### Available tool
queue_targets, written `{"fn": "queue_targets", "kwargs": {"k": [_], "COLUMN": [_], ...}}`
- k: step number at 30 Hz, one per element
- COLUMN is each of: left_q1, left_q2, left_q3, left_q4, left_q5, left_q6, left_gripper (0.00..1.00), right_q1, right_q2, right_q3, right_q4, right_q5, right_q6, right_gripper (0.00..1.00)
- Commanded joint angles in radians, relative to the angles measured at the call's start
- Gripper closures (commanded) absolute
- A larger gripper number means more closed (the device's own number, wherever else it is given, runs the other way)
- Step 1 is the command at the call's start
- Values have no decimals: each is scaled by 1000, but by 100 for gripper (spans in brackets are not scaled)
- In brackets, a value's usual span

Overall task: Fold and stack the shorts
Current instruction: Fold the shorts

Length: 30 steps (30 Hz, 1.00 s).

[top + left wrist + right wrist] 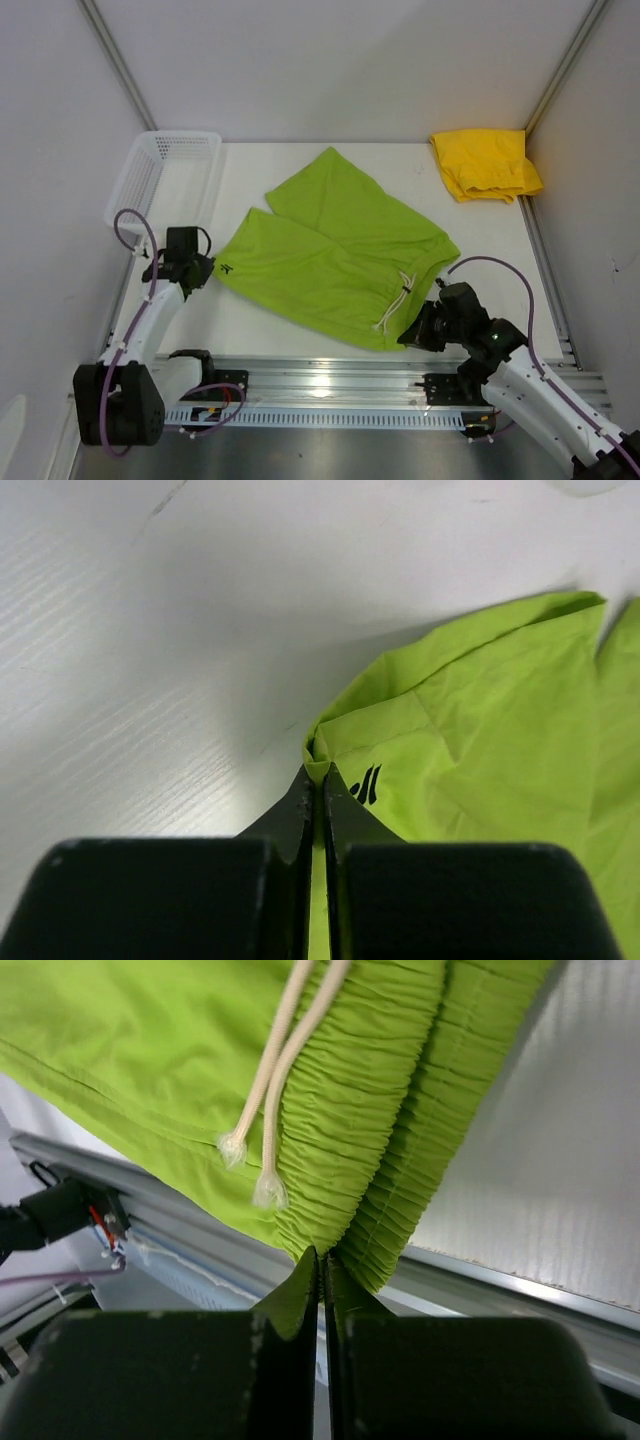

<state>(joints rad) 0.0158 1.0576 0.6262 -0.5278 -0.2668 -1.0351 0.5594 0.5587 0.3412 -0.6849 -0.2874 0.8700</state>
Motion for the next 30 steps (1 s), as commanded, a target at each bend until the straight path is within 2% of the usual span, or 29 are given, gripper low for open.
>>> {"fn": "queue_targets", "kwargs": {"k": [1, 8, 13, 18, 21, 30], "left_q1": [18, 65, 167, 214, 214, 216], "left_q2": [-85, -131, -149, -238, -275, -156], "left_q3": [64, 230, 287, 290, 319, 463], "left_q4": [-78, -216, -277, -308, -317, -212], "left_q5": [-20, -43, -6, 2, -15, 46], "left_q6": [46, 116, 167, 194, 201, 145], "left_gripper": [100, 100, 100, 100, 100, 100], "right_q1": [11, 26, 121, 354, 422, 406], "right_q2": [-75, -114, -91, -8, 29, 38], "right_q3": [35, 58, 65, 91, 158, 326], "right_q4": [-68, -47, -6, 85, 96, -25], "right_q5": [-52, -139, -121, -10, 76, 237], "right_q6": [-25, 26, 70, 162, 190, 181], "right_gripper": [100, 100, 100, 100, 100, 100]}}
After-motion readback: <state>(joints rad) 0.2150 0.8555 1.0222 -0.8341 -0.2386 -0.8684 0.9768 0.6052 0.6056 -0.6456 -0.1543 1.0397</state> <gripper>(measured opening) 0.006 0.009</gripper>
